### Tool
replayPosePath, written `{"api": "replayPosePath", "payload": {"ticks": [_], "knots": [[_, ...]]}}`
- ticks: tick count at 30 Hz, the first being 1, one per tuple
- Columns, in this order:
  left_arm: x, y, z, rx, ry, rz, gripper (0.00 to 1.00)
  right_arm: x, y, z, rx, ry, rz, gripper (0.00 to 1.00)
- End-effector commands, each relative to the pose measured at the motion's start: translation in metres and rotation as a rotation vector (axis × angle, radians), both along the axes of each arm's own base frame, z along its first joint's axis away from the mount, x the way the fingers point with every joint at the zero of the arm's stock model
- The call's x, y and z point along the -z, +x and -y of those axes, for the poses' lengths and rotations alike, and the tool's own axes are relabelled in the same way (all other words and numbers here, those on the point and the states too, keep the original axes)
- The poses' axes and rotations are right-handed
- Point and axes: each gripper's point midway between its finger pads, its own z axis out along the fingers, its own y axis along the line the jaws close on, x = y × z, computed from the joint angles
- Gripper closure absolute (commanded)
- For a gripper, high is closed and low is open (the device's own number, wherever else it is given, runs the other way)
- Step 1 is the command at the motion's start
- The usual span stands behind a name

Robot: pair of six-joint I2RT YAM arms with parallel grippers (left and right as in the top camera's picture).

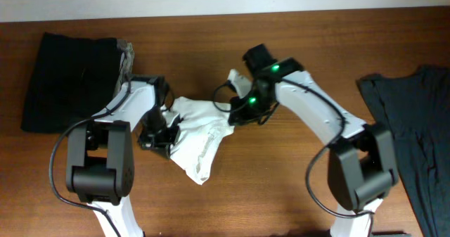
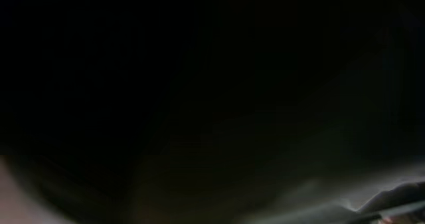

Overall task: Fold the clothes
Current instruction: 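Press and compact the folded white shirt with both grippers at center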

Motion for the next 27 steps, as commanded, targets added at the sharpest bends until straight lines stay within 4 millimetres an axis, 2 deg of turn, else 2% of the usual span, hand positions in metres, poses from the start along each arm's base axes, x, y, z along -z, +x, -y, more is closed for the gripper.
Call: {"api": "replayPosePath", "payload": {"ticks": [1, 5, 8, 9, 10, 11, 12, 13, 15, 19, 20, 23, 25, 27], "knots": [[-0.001, -0.02, -0.016, -0.09, -0.016, -0.08, 1.0, 0.029, -0.007, -0.013, 0.058, -0.03, -0.108, 0.85], [-0.02, -0.016, -0.022, -0.119, -0.028, -0.072, 0.99, 0.062, -0.01, -0.014, 0.096, -0.081, -0.187, 0.92], [-0.058, 0.008, -0.025, -0.122, -0.043, 0.051, 0.99, 0.073, -0.006, 0.0, 0.134, -0.136, -0.198, 0.91], [-0.069, 0.016, -0.025, -0.121, -0.047, 0.095, 0.9, 0.07, -0.006, 0.002, 0.139, -0.135, -0.207, 0.89], [-0.083, 0.026, -0.025, -0.12, -0.051, 0.148, 0.79, 0.065, -0.008, 0.003, 0.131, -0.119, -0.22, 0.85], [-0.098, 0.038, -0.024, -0.118, -0.056, 0.213, 0.62, 0.054, -0.014, -0.003, 0.077, -0.05, -0.232, 0.76], [-0.109, 0.048, -0.024, -0.117, -0.061, 0.271, 0.51, 0.045, -0.025, -0.011, 0.027, 0.017, -0.262, 0.61], [-0.117, 0.059, -0.024, -0.115, -0.065, 0.327, 0.45, 0.038, -0.036, -0.017, -0.007, 0.061, -0.299, 0.51], [-0.123, 0.084, -0.024, -0.112, -0.074, 0.44, 0.4, 0.039, -0.052, -0.028, -0.07, 0.055, -0.312, 0.35], [-0.117, 0.107, -0.023, -0.106, -0.081, 0.52, 0.4, 0.042, -0.071, -0.062, -0.17, 0.067, -0.258, 0.32], [-0.117, 0.111, -0.023, -0.105, -0.082, 0.536, 0.4, 0.047, -0.07, -0.066, -0.155, 0.032, -0.242, 0.34], [-0.117, 0.114, -0.023, -0.105, -0.083, 0.55, 0.39, 0.069, -0.052, -0.051, -0.072, -0.165, -0.136, 0.75], [-0.117, 0.114, -0.023, -0.105, -0.083, 0.549, 0.39, 0.073, -0.041, -0.039, -0.034, -0.209, -0.114, 0.96], [-0.117, 0.114, -0.023, -0.105, -0.083, 0.55, 0.39, 0.077, -0.029, -0.018, 0.072, -0.274, -0.134, 0.96]]}}
